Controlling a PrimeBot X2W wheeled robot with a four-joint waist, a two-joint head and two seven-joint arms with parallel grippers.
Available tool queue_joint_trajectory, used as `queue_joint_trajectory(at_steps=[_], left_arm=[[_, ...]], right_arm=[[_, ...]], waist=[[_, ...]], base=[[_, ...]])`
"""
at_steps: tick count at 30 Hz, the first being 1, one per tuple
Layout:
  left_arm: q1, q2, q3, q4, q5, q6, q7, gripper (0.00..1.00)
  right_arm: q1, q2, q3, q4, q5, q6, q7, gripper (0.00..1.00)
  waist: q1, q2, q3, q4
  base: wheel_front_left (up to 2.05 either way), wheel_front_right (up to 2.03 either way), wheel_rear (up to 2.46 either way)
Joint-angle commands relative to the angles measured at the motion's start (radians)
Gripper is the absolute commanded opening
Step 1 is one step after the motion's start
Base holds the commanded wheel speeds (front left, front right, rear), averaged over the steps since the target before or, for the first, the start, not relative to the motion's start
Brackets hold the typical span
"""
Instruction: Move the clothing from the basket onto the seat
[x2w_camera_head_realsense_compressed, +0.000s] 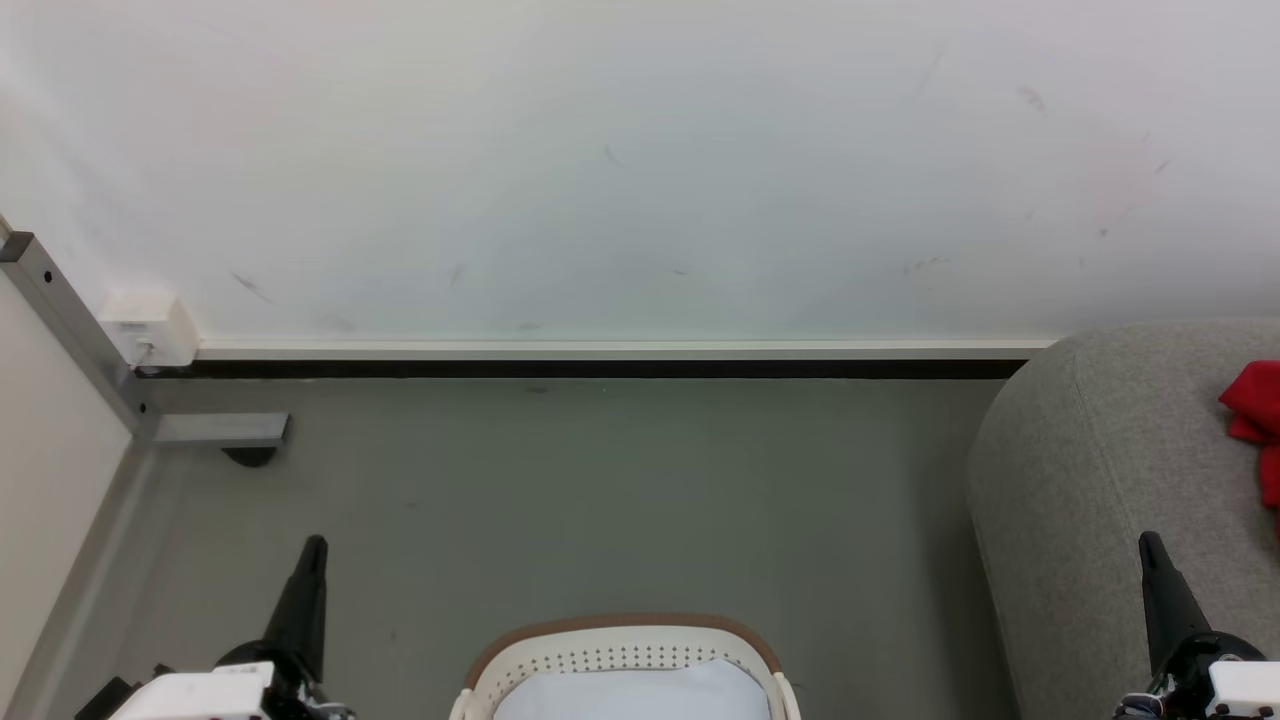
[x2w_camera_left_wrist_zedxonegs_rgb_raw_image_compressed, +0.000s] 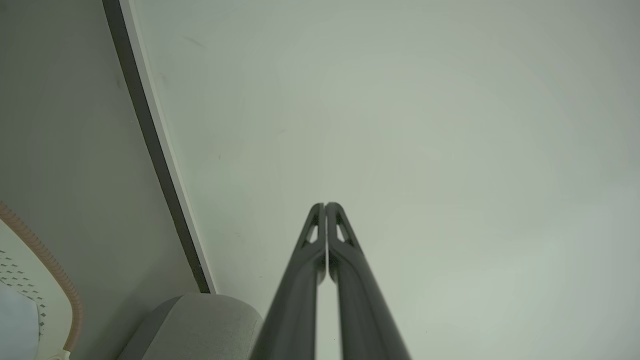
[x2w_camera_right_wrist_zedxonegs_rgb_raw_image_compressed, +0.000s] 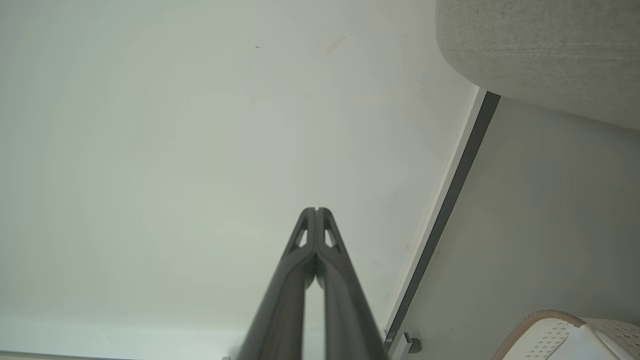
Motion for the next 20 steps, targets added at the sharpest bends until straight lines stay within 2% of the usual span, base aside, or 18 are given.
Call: queue_joint_trajectory(at_steps=[1,20], left_arm=[[-0.008,0.007,0.002,0.000,-0.014,-0.004,0.004,0.00],[-0.008,0.007,0.002,0.000,-0.014,-0.004,0.004,0.00]], right_arm=[[-0.011,0.001,-0.003,-0.001,-0.004,-0.002,0.005,0.00],[-0.011,0.003,-0.006,-0.001,-0.007,-0.002,0.006,0.00]], waist=[[-0.0001,0.0000,0.000,0.000],[-0.0001,0.0000,0.000,0.000]], base=[[0.00,0.00,0.00],[0.00,0.00,0.00]])
